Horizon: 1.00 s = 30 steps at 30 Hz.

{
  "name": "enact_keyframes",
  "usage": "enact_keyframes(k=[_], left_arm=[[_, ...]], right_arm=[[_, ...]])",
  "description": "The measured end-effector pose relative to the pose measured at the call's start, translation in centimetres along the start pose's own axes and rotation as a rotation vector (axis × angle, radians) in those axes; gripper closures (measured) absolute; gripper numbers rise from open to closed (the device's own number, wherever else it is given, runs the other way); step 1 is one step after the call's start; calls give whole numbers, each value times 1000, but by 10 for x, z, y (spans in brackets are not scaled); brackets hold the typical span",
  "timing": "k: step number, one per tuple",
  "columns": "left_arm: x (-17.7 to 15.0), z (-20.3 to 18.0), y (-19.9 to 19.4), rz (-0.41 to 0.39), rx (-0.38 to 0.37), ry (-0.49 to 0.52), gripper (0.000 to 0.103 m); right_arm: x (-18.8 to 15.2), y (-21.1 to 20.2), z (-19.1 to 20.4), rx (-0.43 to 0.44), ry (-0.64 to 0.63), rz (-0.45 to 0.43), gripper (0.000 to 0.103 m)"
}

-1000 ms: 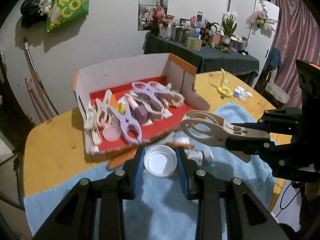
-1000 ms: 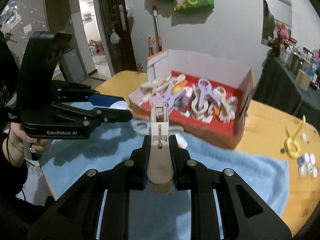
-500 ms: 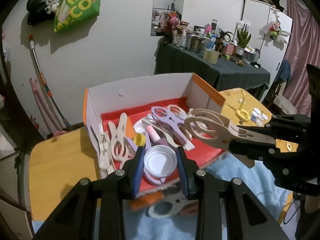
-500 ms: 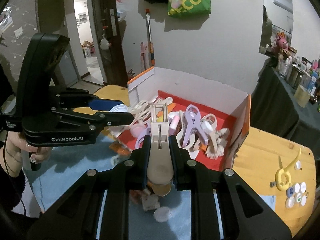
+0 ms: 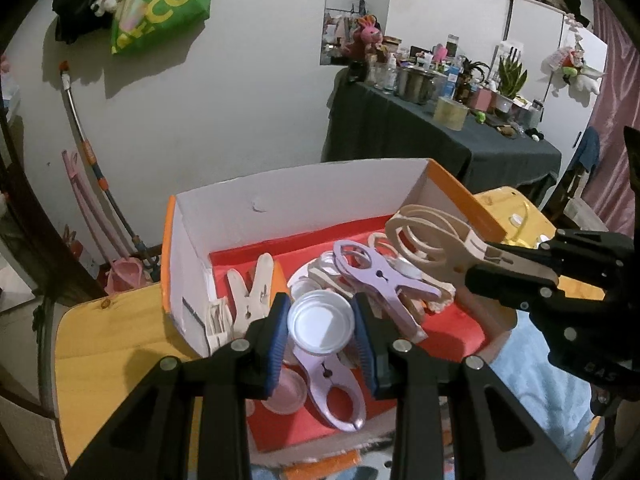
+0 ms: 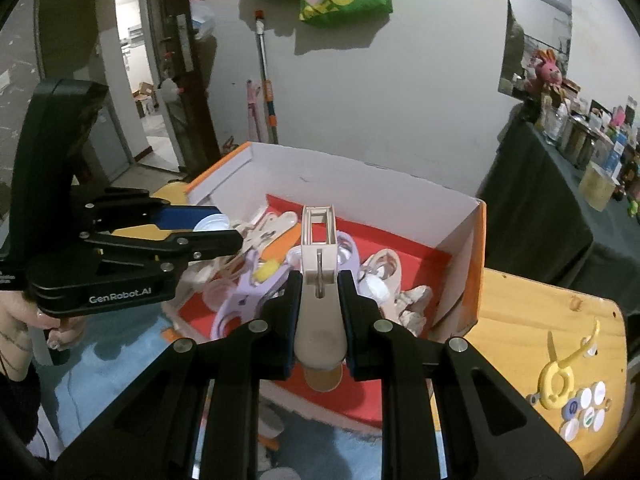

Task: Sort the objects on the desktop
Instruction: 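Carry the clothespin and white cap up and over into the cardboard box, then lower both held items into the box and open both tools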

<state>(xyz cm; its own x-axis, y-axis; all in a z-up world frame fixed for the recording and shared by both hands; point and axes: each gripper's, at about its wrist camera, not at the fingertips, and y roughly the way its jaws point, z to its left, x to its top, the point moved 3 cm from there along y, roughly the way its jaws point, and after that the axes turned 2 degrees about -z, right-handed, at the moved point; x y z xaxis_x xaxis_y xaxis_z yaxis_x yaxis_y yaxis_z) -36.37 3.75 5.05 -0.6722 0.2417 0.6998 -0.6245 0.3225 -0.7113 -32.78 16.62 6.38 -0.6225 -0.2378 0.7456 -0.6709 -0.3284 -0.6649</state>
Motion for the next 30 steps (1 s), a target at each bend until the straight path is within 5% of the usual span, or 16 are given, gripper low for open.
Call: enact_keyframes(k=[30], left_arm=[[1, 14, 71, 116, 57, -7, 70]], right_arm=[[-1, 62, -45, -40, 84, 99, 87]])
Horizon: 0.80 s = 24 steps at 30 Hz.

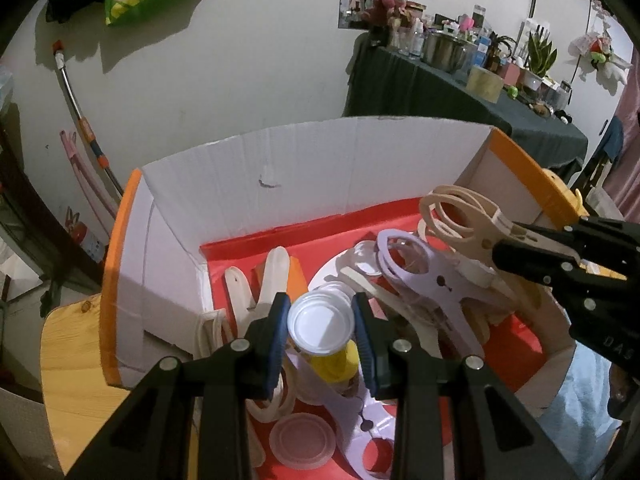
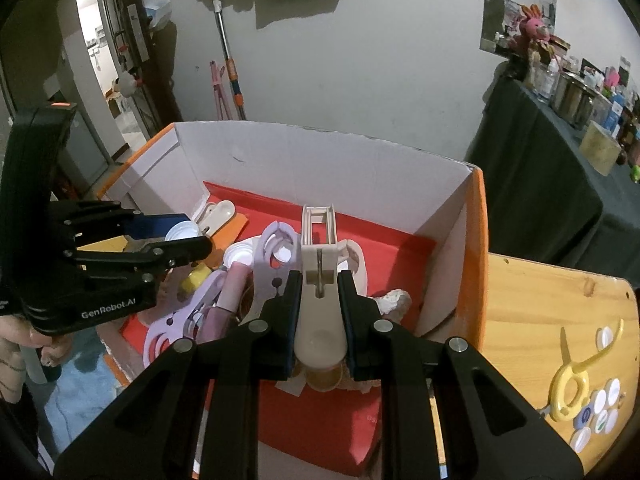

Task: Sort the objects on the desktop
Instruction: 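Lower both held items into the box and open both tools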

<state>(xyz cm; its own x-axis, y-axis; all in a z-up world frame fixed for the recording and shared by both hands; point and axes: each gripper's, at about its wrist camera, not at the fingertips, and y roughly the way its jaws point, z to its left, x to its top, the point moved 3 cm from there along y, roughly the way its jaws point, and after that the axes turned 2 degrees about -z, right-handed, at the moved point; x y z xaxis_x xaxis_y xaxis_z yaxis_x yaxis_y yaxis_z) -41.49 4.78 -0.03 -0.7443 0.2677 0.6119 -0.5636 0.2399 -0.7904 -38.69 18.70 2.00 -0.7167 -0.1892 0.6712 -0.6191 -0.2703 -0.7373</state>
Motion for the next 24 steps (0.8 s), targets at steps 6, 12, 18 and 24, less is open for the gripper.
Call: enact_keyframes(k=[6, 12, 18, 24], left_arm=[[-3, 2, 10, 19, 8, -5, 70], [-5, 4, 18, 37, 11, -9, 70], [-5, 4, 20, 42, 14, -10, 69], [-5, 6, 19, 42, 15, -11, 68]], right_arm=[[-2, 9, 1, -2, -4, 19, 86], [-3, 13, 0, -1, 6, 25, 87], [-2, 14, 0, -5, 10, 23, 86], [-3, 14, 0, -3, 20, 20, 86]])
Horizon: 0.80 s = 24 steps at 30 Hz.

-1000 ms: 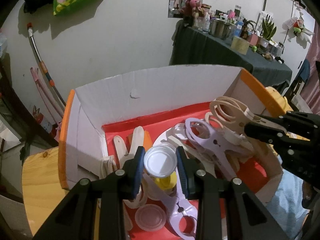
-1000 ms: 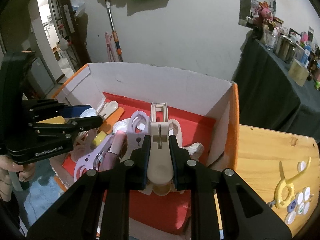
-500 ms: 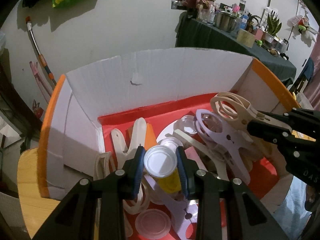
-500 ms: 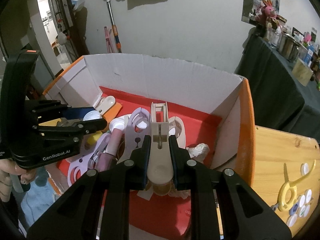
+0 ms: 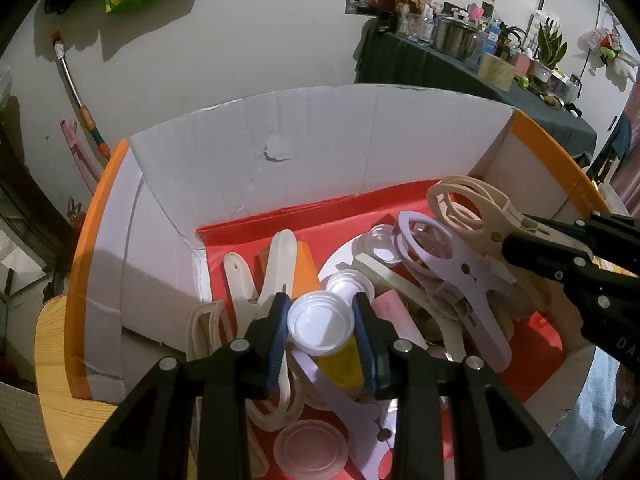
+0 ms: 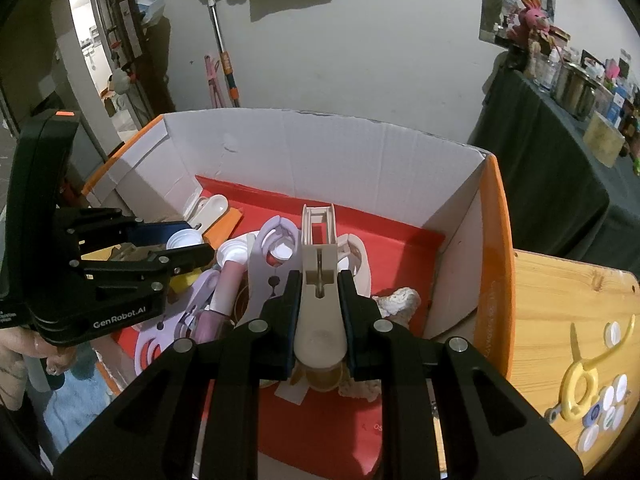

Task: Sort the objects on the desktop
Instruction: 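Lower both held items into the box and open both tools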

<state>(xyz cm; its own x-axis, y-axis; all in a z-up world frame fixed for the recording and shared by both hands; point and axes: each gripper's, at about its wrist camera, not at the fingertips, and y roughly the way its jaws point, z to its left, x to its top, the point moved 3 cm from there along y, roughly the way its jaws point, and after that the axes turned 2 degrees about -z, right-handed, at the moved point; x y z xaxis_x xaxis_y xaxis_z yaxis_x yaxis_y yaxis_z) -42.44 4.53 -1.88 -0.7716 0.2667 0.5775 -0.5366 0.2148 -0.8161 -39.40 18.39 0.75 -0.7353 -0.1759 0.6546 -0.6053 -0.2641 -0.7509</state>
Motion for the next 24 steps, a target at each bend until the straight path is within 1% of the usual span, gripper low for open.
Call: enact_keyframes(k=[1, 2, 5, 10, 15, 17, 20, 24], left_arm=[[0, 0, 0, 1, -3, -1, 67], [0, 0, 0, 1, -7, -3, 62], [-1, 0, -2, -3, -17, -2, 52], [-2, -5, -5, -12, -1, 15, 44], [-1, -5, -9, -20, -6, 6, 44], [-2, -6, -12, -26, -12, 3, 41], [-3, -7, -16, -35, -14, 4, 40], [-5, -11, -26, -53, -17, 10, 33]], right_arm=[[0, 0, 0, 3, 2, 1, 86], [0, 0, 0, 4, 4, 1, 86], [0, -1, -1, 7, 9, 4, 86], [-2, -3, -3, 3, 13, 3, 86], [-3, -5, -1, -4, 11, 0, 86], [-3, -6, -1, -4, 15, -3, 86], [-4, -7, 0, -7, 15, -7, 86], [-4, -9, 0, -16, 7, -6, 85]])
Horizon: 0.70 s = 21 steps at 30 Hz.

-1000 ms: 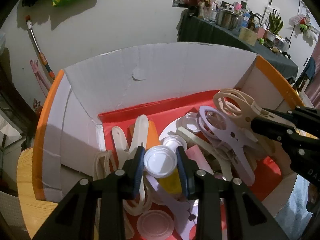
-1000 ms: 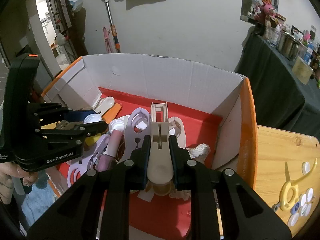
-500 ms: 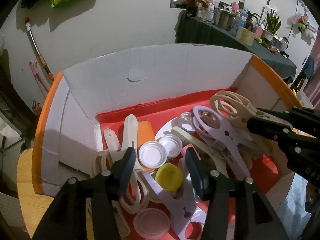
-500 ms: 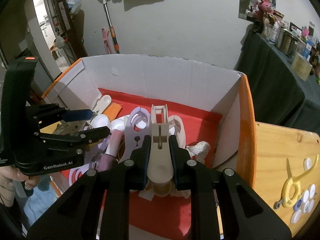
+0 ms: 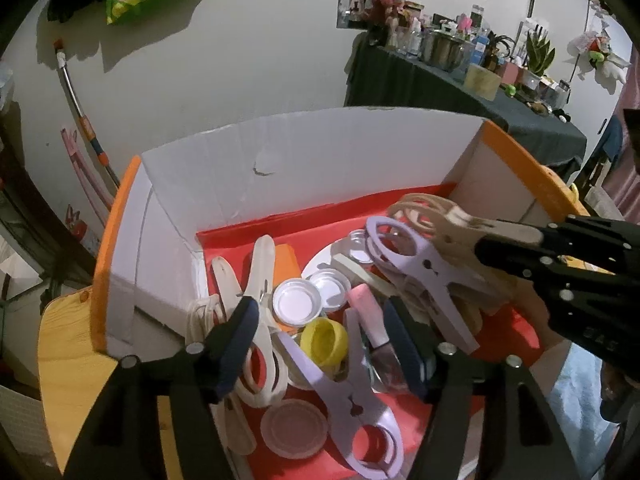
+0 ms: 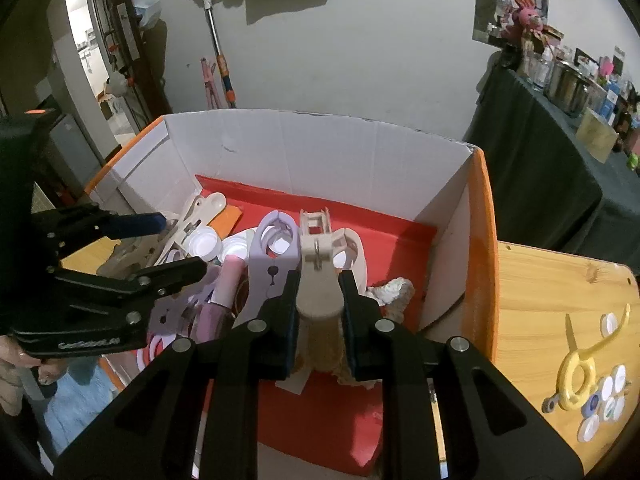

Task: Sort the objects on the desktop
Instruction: 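Lower both held items into the box and open both tools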

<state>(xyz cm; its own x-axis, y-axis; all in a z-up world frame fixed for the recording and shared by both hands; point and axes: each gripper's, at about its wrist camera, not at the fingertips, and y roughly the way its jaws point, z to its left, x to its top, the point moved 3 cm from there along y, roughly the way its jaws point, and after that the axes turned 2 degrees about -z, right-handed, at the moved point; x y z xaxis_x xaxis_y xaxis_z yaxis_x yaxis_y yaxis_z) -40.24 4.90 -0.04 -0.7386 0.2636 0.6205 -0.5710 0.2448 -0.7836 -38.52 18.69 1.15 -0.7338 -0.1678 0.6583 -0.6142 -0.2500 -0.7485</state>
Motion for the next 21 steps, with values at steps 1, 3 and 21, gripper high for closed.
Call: enact_keyframes(k=[1, 3, 21], left_arm=[[0, -1, -3, -6, 6, 2, 28], [-1, -2, -9, -25, 19, 8, 24], [-21, -5, -53, -64, 20, -14, 13]], right_arm=[[0, -1, 0, 1, 1, -1, 82], [-1, -3, 1, 6, 3, -4, 79], [-12, -52, 12, -28, -22, -75, 47]])
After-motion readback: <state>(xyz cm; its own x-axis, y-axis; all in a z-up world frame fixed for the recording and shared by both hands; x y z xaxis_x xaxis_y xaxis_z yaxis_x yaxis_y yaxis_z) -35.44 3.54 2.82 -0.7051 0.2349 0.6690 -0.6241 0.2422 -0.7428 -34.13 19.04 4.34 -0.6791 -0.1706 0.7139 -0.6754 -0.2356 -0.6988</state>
